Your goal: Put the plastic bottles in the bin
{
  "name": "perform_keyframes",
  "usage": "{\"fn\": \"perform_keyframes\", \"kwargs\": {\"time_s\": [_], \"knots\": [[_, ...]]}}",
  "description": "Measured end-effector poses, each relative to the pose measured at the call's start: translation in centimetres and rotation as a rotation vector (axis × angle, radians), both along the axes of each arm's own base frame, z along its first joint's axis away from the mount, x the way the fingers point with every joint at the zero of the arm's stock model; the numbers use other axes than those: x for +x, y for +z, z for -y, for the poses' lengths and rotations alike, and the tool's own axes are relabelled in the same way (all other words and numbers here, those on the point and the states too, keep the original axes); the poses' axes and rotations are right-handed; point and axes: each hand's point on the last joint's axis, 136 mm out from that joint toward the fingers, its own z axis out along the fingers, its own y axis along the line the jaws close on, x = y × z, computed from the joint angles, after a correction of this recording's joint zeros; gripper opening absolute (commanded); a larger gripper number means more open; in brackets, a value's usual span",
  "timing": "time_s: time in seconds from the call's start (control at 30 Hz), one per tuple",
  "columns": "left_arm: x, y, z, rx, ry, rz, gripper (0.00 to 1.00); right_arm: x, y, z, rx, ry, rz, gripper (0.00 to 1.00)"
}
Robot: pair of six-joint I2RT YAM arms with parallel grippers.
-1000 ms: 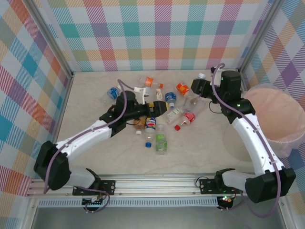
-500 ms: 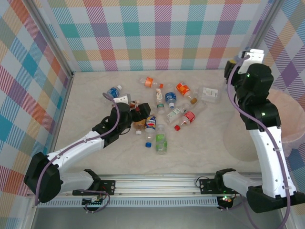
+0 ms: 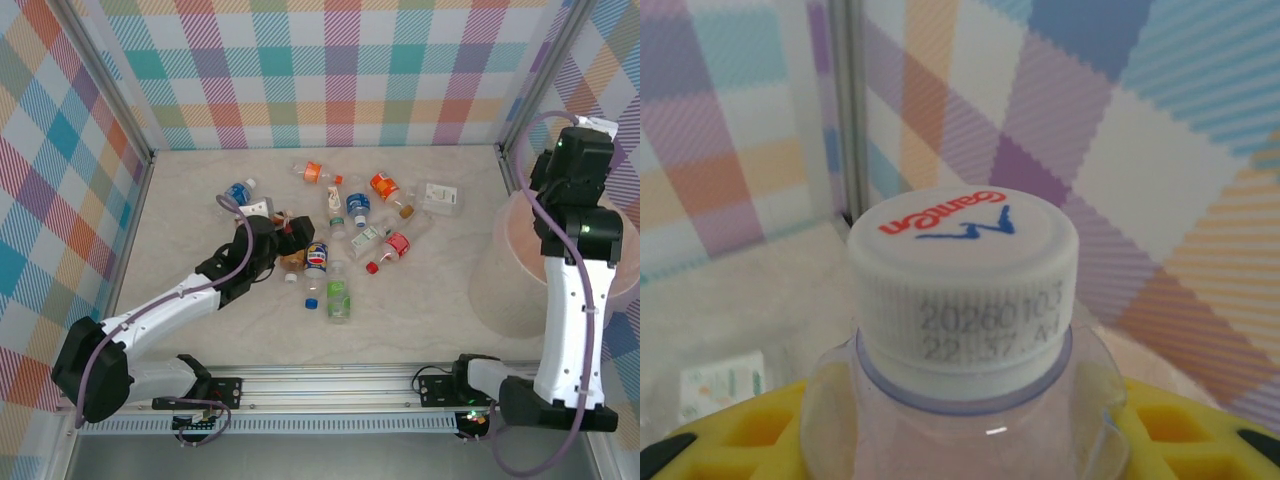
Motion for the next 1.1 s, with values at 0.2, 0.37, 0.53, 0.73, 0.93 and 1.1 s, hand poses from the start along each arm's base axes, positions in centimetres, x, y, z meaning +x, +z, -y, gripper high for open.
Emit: {"fn": "perform_keyframes", "kwargs": {"time_s": [0.2, 0.37, 0.53, 0.73, 0.93, 1.1], "knots": [[0.1, -0.2, 0.1, 0.012, -0.002, -0.018, 1.00, 0.5, -7.4, 1.2, 0.157, -0.028, -0.206, 0.39], [-0.1, -0.6, -0.1, 0.023, 0.000, -0.033, 1.00, 1.7, -12.1, -0.1, 0.282, 0.019, -0.283, 0.38], [0.0, -0.7, -0.3, 0.017, 0.021, -0.038, 1.00, 3.2, -12.5, -0.9, 0.344, 0.058, -0.239, 0.39], [-0.1, -1.0, -1.0, 0.032, 0.055, -0.049, 1.00, 4.6, -12.6, -1.1, 0.368, 0.080, -0.182, 0.43], [-0.2, -0.9, -1.6, 0.031, 0.082, -0.048, 1.00, 5.5, -13.0, -1.0, 0.359, 0.090, -0.129, 0.60], [-0.2, -1.2, -2.0, 0.042, 0.098, -0.054, 1.00, 5.5, -13.2, -1.0, 0.366, 0.084, -0.108, 0.65]]}}
